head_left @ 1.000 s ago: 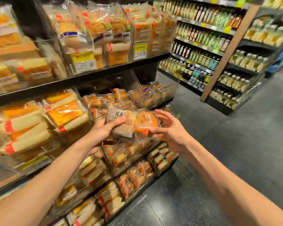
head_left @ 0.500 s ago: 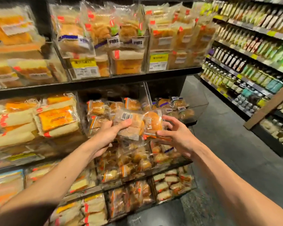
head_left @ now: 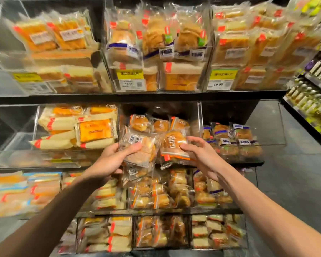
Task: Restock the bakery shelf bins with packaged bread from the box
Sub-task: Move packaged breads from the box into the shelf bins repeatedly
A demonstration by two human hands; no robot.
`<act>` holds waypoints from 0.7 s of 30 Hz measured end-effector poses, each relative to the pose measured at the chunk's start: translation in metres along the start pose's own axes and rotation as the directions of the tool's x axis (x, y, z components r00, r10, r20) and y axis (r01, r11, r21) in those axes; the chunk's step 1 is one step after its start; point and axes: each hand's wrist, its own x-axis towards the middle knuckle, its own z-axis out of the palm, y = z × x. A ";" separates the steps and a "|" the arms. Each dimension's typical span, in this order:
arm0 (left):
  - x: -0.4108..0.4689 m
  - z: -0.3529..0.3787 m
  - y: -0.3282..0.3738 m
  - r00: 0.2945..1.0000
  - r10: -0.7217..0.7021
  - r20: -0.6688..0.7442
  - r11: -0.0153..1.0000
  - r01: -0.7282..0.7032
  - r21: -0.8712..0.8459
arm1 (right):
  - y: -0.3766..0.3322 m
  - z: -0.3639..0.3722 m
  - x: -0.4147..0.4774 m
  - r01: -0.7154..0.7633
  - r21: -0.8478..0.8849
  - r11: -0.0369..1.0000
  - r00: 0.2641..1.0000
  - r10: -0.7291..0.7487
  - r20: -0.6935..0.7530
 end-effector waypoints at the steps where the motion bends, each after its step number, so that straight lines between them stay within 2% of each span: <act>1: 0.003 -0.010 0.002 1.000 0.003 0.005 1.000 -0.003 -0.002 | -0.002 0.002 0.006 0.007 -0.010 1.000 1.000 -0.008 -0.012; 6: 0.026 -0.050 0.005 0.997 -0.029 0.069 1.000 0.029 0.010 | -0.018 0.017 0.031 0.031 -0.157 0.987 0.995 -0.045 -0.087; 11: 0.050 -0.078 0.004 0.986 -0.093 0.138 0.993 0.082 0.081 | -0.022 0.032 0.056 0.015 -0.092 0.996 0.980 -0.033 -0.194; 15: 0.058 -0.081 0.004 0.981 -0.067 0.184 0.983 0.034 0.179 | -0.015 0.038 0.081 -0.067 -0.115 0.991 0.947 0.027 -0.319; 18: 0.058 -0.078 0.007 0.980 -0.072 0.185 0.987 0.044 0.155 | -0.017 0.044 0.107 -0.108 0.038 0.993 0.944 0.114 -0.308; 21: 0.057 -0.079 0.009 0.976 -0.043 0.212 0.993 0.018 0.120 | -0.023 0.052 0.134 -0.151 0.161 0.975 0.911 0.200 -0.360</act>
